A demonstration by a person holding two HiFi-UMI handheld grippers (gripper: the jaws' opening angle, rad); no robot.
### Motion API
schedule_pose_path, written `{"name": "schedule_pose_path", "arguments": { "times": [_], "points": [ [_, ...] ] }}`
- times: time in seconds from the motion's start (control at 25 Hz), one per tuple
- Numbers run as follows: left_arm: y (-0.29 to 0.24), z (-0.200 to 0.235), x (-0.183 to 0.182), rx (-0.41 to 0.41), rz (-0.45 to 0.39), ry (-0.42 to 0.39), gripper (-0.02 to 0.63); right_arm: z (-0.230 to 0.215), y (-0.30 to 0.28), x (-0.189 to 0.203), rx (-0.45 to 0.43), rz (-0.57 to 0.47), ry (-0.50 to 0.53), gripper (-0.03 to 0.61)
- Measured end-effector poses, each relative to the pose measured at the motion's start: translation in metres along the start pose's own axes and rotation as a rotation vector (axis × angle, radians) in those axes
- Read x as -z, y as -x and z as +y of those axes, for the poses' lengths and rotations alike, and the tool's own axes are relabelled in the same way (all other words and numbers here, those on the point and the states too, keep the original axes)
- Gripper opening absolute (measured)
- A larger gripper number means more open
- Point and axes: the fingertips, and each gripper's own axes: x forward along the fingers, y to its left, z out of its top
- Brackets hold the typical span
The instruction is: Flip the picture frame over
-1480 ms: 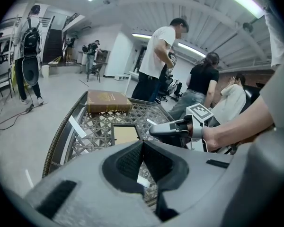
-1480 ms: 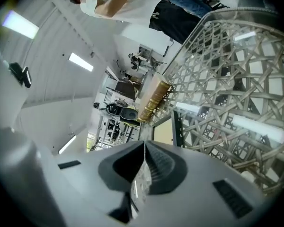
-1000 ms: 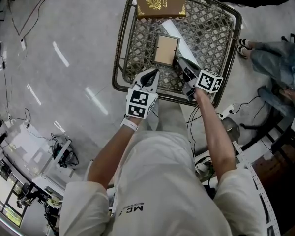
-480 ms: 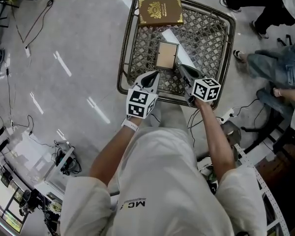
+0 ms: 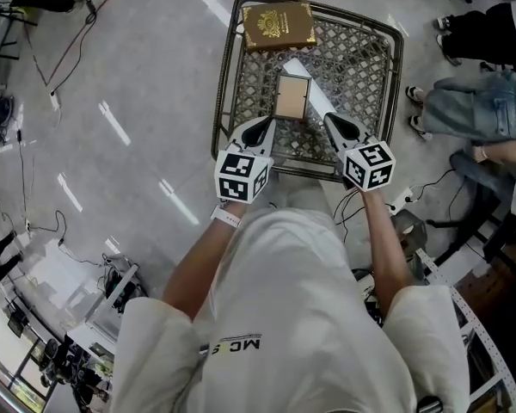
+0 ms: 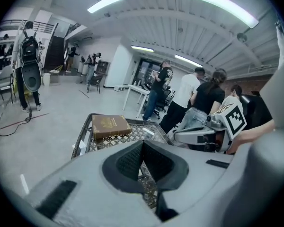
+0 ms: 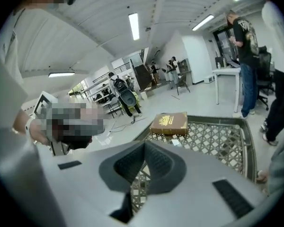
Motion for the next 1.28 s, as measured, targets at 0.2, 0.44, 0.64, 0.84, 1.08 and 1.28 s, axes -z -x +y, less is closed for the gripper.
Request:
{"name": "schedule_pose_path", "arguments": {
  "times": [0.2,0.44,0.64,0.84,1.08,1.28],
  "points": [
    [0.023,-0.004,-0.031,0.015,-0.049,-0.030,0.023,0.017,0.033,-0.039,0.041,-0.085,0.075,0.017],
    [0.059,-0.019,-0.077,0.017,-0.137,-0.076,0.023,0.036,0.079,-0.088,0.093,-0.204,0.120,0.017],
    [0.085,-0.033,-0.110,0.029,-0.195,-0.107,0.023,0.058,0.104,-0.122,0.099,-0.284,0.159,0.016],
    [0.097,-0.044,-0.124,0.039,-0.214,-0.170,0.023,0.080,0.117,-0.144,0.086,-0.349,0.202,0.016],
    [0.105,-0.051,-0.129,0.028,-0.225,-0.210,0.023,0.102,0.111,-0.141,0.070,-0.341,0.248,0.017],
    [0.105,-0.050,-0.136,0.012,-0.244,-0.221,0.023,0.106,0.105,-0.144,0.066,-0.343,0.257,0.017]
  ]
}}
